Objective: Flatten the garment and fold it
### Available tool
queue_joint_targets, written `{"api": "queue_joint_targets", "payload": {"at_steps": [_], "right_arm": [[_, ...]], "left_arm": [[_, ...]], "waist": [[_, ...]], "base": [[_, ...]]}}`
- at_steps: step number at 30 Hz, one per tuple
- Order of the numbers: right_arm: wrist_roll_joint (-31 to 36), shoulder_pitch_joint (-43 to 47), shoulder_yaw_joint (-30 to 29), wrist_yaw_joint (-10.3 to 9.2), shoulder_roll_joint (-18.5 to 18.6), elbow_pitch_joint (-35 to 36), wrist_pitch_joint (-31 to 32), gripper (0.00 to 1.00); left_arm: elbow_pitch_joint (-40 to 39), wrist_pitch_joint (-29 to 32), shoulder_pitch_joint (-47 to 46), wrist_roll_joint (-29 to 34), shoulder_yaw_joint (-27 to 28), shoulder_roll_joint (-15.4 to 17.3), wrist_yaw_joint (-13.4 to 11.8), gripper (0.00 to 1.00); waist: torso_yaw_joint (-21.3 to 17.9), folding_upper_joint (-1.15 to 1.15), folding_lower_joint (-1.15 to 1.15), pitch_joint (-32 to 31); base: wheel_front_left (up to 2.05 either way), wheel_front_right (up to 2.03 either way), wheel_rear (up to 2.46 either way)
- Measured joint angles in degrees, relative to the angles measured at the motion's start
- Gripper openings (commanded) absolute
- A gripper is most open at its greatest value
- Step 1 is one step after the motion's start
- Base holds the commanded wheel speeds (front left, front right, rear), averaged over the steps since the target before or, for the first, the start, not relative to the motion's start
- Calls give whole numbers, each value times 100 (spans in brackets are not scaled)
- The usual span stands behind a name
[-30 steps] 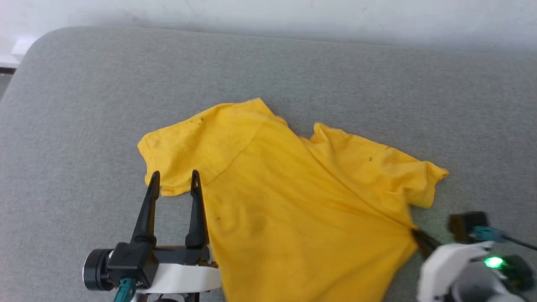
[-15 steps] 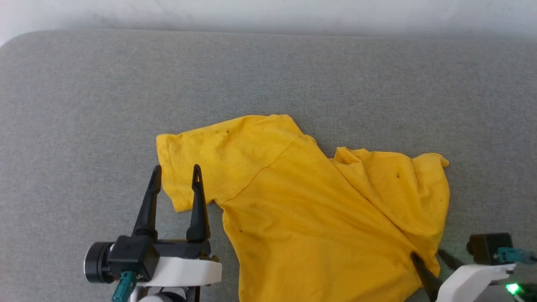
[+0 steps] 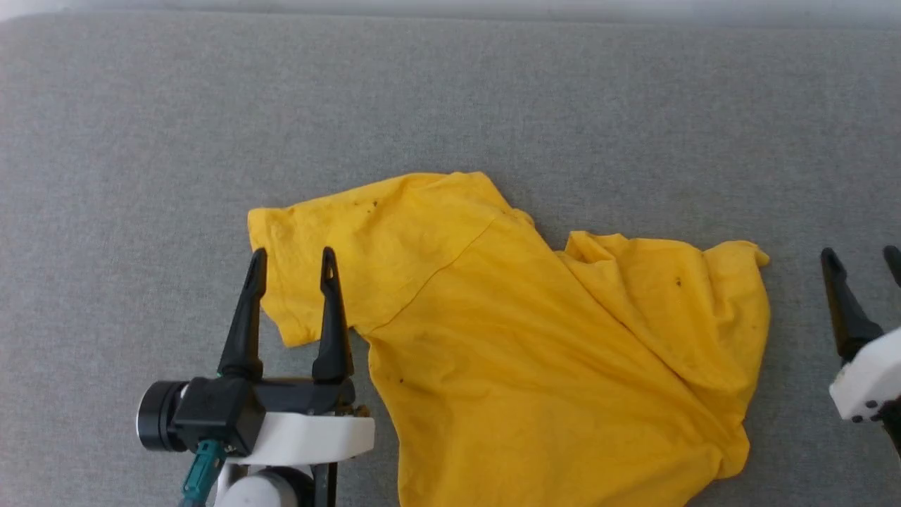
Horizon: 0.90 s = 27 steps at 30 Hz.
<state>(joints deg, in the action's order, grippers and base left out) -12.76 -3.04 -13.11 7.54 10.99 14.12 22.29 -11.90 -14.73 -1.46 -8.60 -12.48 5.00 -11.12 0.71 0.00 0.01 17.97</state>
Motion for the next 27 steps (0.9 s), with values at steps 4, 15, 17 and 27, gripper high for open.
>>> {"api": "queue_joint_targets", "payload": {"at_steps": [4,15,17,27], "right_arm": [[-107,-297,350,0,288,-565,190,100],[-268,-743,839,0,680,-1548,348,100],[-347,-772,905,-1,733,-1611,379,100],[-517,-830,838,1,638,-1582,650,0]], "left_arm": [[2,0,-124,15,-21,-25,1,100],[56,0,-263,70,-112,-101,7,100],[58,0,-264,70,-111,-103,7,100],[91,0,-263,70,-63,-121,4,100]], "waist": [[67,0,0,178],[423,0,0,480],[481,0,0,501],[495,0,0,476]], "base": [[0,0,0],[0,0,0],[0,0,0],[0,0,0]]}}
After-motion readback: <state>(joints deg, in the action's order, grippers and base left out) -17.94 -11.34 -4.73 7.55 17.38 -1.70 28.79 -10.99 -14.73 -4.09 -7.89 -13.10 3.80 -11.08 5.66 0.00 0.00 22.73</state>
